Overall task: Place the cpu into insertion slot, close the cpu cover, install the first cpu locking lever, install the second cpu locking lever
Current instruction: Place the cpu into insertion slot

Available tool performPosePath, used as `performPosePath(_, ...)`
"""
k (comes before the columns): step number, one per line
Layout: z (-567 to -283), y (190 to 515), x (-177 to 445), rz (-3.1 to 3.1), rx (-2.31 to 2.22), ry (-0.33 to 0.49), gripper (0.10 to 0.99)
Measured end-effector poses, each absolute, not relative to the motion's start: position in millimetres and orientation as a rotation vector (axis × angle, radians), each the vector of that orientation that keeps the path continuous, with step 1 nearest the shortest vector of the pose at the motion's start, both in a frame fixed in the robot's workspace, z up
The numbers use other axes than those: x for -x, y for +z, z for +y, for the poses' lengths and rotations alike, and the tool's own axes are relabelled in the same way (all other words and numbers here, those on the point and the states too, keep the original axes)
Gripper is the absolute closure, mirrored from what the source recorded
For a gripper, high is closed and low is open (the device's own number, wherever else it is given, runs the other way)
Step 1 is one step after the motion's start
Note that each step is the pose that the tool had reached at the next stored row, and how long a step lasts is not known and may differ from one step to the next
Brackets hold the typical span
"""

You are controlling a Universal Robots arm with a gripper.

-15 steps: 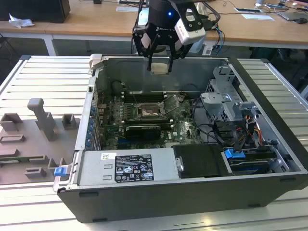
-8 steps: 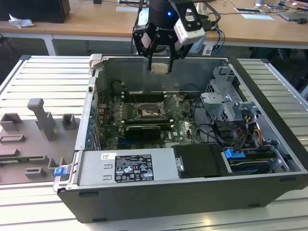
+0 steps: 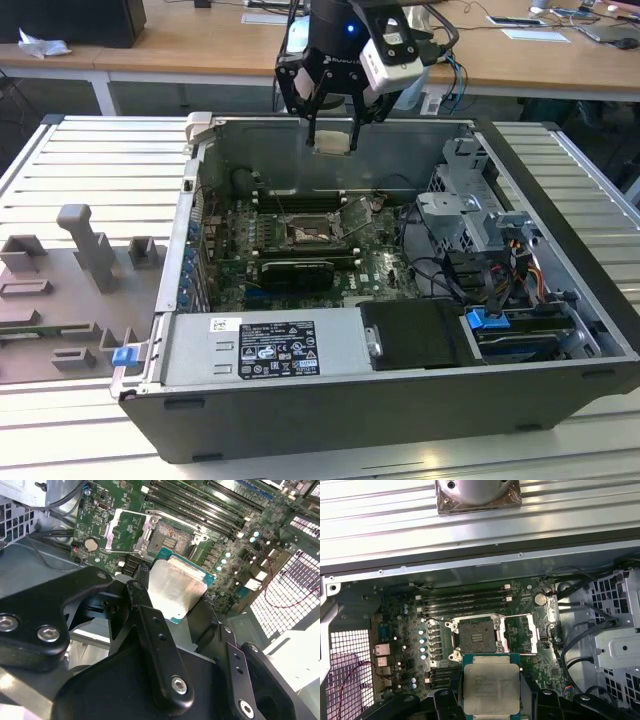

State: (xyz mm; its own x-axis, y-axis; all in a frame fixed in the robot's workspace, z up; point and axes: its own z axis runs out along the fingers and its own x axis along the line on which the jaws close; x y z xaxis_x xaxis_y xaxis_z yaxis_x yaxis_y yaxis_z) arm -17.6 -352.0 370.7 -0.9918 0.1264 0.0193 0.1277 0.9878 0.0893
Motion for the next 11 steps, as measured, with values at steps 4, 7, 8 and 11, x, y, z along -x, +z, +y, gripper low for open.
performPosePath(4, -352.0, 370.7, 17.6, -3.118, 0.215, -0.142, 0.541)
performPosePath(7, -352.0, 370.7, 17.6, -3.118, 0.223, -0.142, 0.541)
performPosePath(8, -352.0, 370.7, 17.7, -3.117, 0.226, -0.142, 0.541)
performPosePath(11, -352.0, 370.7, 17.6, -3.116, 0.245, -0.142, 0.541)
